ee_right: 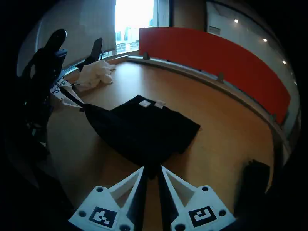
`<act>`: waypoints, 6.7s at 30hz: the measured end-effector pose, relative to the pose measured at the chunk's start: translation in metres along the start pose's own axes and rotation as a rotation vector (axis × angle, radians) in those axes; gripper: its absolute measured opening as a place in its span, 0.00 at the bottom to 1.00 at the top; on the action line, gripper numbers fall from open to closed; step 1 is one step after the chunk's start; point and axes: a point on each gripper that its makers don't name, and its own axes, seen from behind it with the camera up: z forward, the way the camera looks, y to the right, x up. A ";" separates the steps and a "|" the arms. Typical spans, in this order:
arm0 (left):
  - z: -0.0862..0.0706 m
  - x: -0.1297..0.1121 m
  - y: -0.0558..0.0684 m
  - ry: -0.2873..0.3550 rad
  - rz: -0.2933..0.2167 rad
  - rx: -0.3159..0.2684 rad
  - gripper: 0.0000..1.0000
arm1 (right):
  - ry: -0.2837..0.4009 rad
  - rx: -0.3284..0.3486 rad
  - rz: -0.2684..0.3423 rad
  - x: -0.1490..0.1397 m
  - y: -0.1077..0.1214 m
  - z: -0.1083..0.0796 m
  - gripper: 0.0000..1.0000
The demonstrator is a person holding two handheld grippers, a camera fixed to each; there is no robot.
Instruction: Fold towel
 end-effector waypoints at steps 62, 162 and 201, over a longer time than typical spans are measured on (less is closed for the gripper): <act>0.020 0.027 -0.012 -0.036 -0.087 -0.005 0.10 | -0.071 -0.013 -0.009 0.017 0.031 0.014 0.18; 0.078 0.032 -0.081 -0.029 -0.104 0.167 0.95 | -0.114 -0.174 0.087 0.003 0.086 0.077 0.94; 0.013 -0.041 -0.066 -0.028 -0.294 0.250 0.95 | -0.130 -0.028 0.013 -0.019 0.035 0.061 0.94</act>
